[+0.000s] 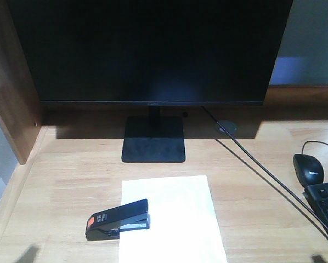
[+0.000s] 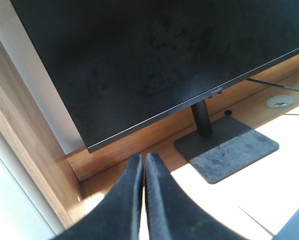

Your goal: Grab stapler and paper to desk for stapling

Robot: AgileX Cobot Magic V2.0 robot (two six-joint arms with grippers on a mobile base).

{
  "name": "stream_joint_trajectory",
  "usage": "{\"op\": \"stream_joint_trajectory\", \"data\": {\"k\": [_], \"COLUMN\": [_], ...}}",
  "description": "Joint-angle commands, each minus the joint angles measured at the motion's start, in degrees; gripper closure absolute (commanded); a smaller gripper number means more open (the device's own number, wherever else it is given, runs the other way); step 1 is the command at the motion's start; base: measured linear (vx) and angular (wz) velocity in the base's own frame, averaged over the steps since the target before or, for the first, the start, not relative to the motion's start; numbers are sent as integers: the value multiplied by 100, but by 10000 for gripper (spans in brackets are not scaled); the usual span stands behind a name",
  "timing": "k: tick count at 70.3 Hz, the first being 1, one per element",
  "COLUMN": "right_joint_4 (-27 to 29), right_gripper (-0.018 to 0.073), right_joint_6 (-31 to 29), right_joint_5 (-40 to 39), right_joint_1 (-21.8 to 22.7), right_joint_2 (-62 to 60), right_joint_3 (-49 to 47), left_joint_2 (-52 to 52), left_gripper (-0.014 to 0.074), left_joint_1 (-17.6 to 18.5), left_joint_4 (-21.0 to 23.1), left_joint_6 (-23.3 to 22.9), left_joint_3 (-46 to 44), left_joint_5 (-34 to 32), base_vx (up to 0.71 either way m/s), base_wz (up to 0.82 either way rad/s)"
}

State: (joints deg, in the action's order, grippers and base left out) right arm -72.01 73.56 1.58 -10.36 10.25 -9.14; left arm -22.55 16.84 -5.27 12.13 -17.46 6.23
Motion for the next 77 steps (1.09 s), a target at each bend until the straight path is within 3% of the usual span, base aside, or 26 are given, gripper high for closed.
{"op": "stream_joint_trajectory", "data": {"k": [1,8,16,23,41,62,77], "right_joint_4": [-74,-74,-74,-74,-74,-74,-74], "right_gripper": [568,568,568,568,568,568,568], "right_joint_6": [-22,-22,-22,-22,-22,-22,-22], "right_joint_5": [-125,-125,-118,-118,-118,-101,-102], "right_joint_1": [-13,-13,-13,-13,-13,-13,-13], "right_joint_2": [52,52,52,52,52,59,59], "right_joint_3": [-166,-166,-166,-166,-166,-166,-166], "left_joint_2": [-41,-8,222,551,1488,2410,2421], "left_gripper": [603,603,603,603,603,603,603], "left_joint_1": [19,19,19,-20,-849,-1618,-1669], "left_joint_4": [34,112,738,770,784,1255,1233], "left_joint_6": [-57,-57,-62,-69,-627,-627,-627], "left_joint_3": [-154,-154,-154,-154,-108,979,1707], "left_joint_5": [-383,-384,-391,-235,1061,797,121], "base_vx": [0,0,0,0,0,0,0], "base_wz": [0,0,0,0,0,0,0]}}
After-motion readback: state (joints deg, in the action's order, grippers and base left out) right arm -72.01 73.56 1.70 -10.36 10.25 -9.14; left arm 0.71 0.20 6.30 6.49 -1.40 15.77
